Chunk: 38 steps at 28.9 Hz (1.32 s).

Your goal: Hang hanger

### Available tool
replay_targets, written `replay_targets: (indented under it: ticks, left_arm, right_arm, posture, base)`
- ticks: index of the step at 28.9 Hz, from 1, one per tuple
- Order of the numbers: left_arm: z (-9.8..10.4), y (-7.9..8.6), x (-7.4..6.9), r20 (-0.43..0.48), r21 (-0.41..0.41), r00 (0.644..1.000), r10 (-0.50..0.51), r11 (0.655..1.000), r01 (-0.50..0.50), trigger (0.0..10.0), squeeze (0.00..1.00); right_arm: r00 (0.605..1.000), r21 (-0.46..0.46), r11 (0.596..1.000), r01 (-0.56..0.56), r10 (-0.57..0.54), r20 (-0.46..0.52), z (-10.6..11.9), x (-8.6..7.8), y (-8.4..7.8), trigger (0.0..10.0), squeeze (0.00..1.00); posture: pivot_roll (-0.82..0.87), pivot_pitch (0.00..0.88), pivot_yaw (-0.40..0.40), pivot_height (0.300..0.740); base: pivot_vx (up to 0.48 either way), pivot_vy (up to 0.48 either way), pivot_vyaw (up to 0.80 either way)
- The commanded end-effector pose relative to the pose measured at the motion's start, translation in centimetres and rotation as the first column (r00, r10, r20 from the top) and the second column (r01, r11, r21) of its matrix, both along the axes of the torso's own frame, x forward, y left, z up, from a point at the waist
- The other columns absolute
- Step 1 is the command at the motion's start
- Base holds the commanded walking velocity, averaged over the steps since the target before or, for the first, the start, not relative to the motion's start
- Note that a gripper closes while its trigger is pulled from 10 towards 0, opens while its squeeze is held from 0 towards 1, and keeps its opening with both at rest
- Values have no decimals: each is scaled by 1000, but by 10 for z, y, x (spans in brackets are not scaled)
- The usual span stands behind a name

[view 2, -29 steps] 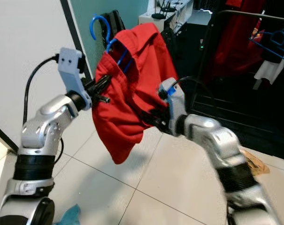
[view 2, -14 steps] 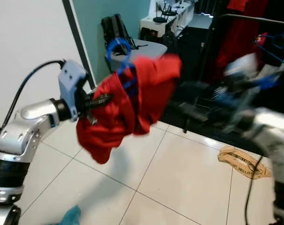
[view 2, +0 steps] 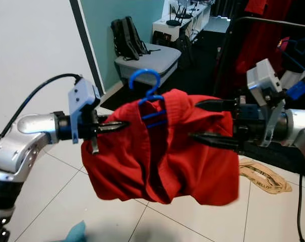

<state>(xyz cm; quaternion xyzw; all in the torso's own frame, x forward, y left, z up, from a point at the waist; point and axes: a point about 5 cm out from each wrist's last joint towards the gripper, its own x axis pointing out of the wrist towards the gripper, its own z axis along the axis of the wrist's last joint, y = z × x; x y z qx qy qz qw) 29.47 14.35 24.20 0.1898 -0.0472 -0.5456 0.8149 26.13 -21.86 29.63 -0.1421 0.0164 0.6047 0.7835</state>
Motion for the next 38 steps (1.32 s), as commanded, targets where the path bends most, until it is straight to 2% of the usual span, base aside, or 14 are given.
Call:
replay_targets:
  ticks: [1,3,7,13,15,16,17,19,21,26,27,29,30,38]
  left_arm:
    - [0,-6,-14,4,11,994,-109,994,109,10000,0]
    - [-1,-11,-20,-3,12,988,-153,988,153,10000,0]
    - [-3,-11,-21,-3,27,985,-172,985,172,10000,0]
    - [-3,-10,-23,-2,33,983,-183,983,183,10000,0]
    - [0,-10,-24,4,30,981,-192,981,192,10000,0]
    - [0,-10,-24,4,30,981,-192,981,192,10000,0]
    - [1,-9,-24,6,29,981,-195,981,194,10000,0]
    - [1,-9,-24,6,29,981,-195,981,194,10000,0]
    - [3,-10,-26,10,27,978,-206,978,206,10000,0]
    - [6,-13,-28,20,22,974,-225,974,224,10000,0]
    - [6,-13,-28,24,22,973,-231,973,230,10000,0]
    - [7,-14,-29,27,21,972,-234,972,234,10000,0]
    - [8,-15,-30,30,23,969,-246,969,245,10000,0]
    - [10,-17,-35,39,27,960,-276,961,275,10000,0]
  right_arm:
    - [997,-52,995,-83,83,-1,3,-2,7,10000,0]
    - [991,-50,990,-132,132,-4,6,-2,12,10000,0]
    - [986,-35,986,-164,165,6,11,-1,14,10000,0]
    - [987,-68,984,-163,163,4,9,1,14,10000,0]
    - [987,-182,970,-159,154,-41,-6,2,13,10000,0]
    - [987,-182,970,-159,154,-41,-6,2,13,10000,0]
    - [987,-229,960,-161,151,-61,-12,2,12,10000,0]
    - [987,-229,960,-161,151,-61,-12,2,12,10000,0]
    - [987,-308,939,-154,132,-90,-20,3,8,10000,0]
    - [988,-340,929,-148,120,-101,-24,4,7,10000,0]
    - [988,-340,929,-145,117,-103,-25,5,8,3647,0]
    - [988,-339,930,-143,115,-103,-26,6,9,3647,0]
    - [988,-338,930,-144,116,-103,-27,6,9,0,0]
    - [987,-327,932,-153,127,-100,-29,7,12,0,0]
  posture:
    - [-4,0,-7,740]
    - [-2,0,-9,740]
    - [3,0,-11,740]
    - [3,0,-11,740]
    - [7,2,-10,740]
    - [7,2,-10,740]
    - [7,2,-10,740]
    - [7,2,-10,740]
    - [2,4,-9,740]
    - [0,4,-7,740]
    - [2,5,-8,740]
    - [2,5,-8,740]
    - [4,7,-8,740]
    - [7,7,-9,740]
  base:
    - [0,0,0]
    - [0,0,0]
    - [0,0,0]
    - [0,0,0]
    - [0,0,0]
    - [0,0,0]
    - [0,0,0]
    - [0,0,0]
    - [0,0,0]
    - [0,0,0]
    - [0,0,0]
    - [0,0,0]
    - [0,0,0]
    - [0,0,0]
